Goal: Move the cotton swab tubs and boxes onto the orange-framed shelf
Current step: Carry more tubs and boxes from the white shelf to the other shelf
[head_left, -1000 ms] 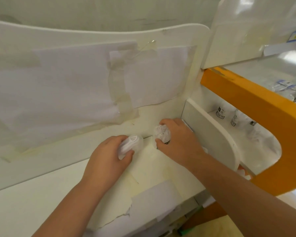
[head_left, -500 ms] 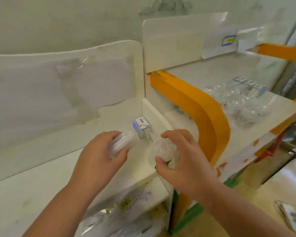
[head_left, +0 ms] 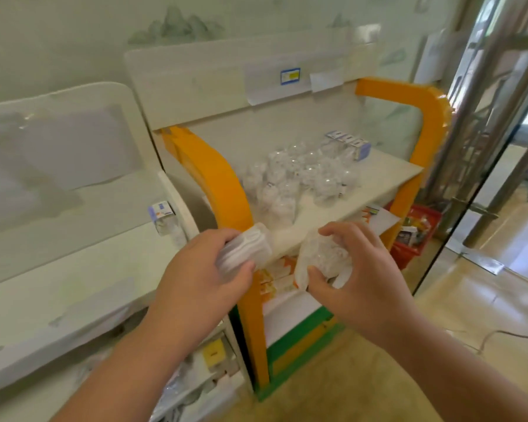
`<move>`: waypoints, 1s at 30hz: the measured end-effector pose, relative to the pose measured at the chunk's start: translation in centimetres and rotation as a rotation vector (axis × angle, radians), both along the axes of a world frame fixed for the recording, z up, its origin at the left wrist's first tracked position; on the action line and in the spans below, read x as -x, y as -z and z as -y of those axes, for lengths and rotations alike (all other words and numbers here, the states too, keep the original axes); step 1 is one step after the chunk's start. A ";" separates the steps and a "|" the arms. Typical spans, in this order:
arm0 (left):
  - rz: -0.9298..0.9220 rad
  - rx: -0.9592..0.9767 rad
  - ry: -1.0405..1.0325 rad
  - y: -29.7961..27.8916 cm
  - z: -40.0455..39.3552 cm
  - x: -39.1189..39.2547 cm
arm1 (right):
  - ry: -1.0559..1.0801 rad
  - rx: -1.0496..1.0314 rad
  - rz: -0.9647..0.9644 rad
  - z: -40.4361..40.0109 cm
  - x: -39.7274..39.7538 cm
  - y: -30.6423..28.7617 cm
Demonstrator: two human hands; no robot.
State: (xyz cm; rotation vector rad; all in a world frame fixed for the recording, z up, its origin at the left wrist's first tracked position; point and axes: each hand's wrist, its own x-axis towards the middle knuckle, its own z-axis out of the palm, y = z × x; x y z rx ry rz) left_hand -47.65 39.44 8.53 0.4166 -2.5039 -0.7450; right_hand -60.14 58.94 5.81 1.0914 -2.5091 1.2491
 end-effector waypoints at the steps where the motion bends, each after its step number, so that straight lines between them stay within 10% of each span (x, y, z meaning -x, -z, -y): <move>1: 0.001 -0.005 0.009 0.0 -0.9 0.7 | 0.014 0.001 0.003 -1.0 0.6 0.1; 30: -0.004 -0.078 -0.131 2.0 -1.2 23.3 | -0.094 -0.308 0.091 9.5 24.3 6.4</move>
